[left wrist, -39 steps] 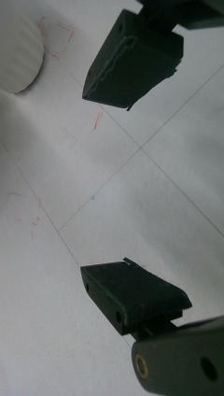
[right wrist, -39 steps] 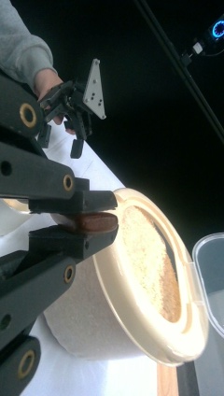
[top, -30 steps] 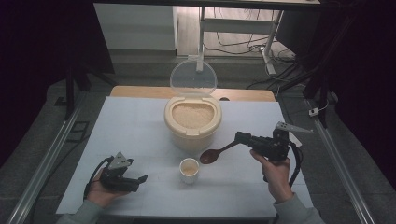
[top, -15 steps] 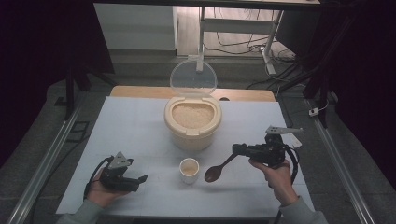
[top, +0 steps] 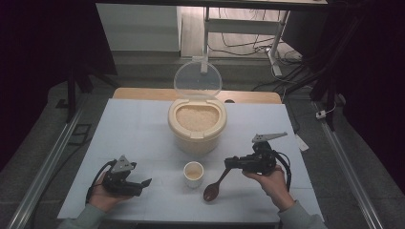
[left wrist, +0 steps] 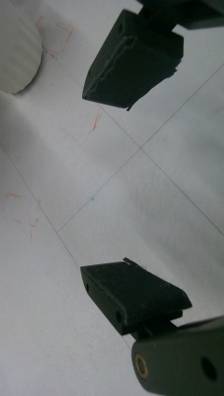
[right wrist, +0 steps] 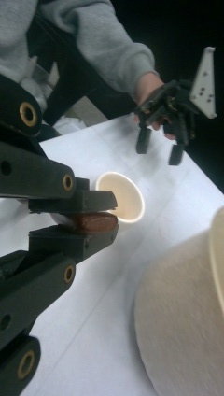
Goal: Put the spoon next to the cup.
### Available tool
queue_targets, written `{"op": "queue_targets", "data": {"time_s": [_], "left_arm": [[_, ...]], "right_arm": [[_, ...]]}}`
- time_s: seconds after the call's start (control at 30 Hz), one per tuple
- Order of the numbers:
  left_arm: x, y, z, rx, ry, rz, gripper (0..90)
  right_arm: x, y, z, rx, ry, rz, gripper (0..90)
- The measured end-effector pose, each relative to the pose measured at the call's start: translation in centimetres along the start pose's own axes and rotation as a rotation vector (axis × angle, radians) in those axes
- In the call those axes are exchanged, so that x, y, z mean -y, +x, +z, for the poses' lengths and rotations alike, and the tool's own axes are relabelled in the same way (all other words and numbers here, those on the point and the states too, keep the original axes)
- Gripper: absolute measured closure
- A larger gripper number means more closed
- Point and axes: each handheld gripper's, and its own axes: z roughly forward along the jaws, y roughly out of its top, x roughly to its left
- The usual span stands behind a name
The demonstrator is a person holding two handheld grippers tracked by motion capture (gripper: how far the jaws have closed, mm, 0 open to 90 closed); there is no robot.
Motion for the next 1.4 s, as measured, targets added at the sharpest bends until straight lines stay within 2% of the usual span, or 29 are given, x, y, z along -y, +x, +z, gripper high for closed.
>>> {"op": "queue_targets", "data": {"time_s": [0.23,0.43,0.53,0.73,0.8,0.97,1.4], "left_arm": [[0.0,0.0,0.0,-0.004,0.0,-0.004,14.6],[0.0,0.0,0.0,-0.004,0.004,0.001,14.5],[0.0,0.0,0.0,-0.004,0.003,-0.001,14.6],[0.0,0.0,0.2,-0.002,0.008,0.0,14.5],[0.0,0.0,0.2,-0.003,0.01,0.003,14.5],[0.1,0.0,0.2,-0.002,0.01,0.002,14.5],[0.1,0.0,0.2,0.001,0.011,0.001,14.5]], "right_arm": [[0.1,0.1,1.3,-0.012,0.063,-0.015,82.5],[0.0,-0.2,1.6,-0.014,0.062,-0.011,81.7],[0.0,-0.5,1.8,0.013,0.066,-0.023,79.9],[-0.2,-1.3,2.4,0.02,0.056,-0.044,77.2],[-0.3,-1.5,2.8,0.037,0.058,-0.063,75.8],[-0.5,-2.3,3.8,0.048,0.058,-0.056,73.6],[-0.4,-5.2,6.8,0.139,0.097,-0.027,63.2]]}}
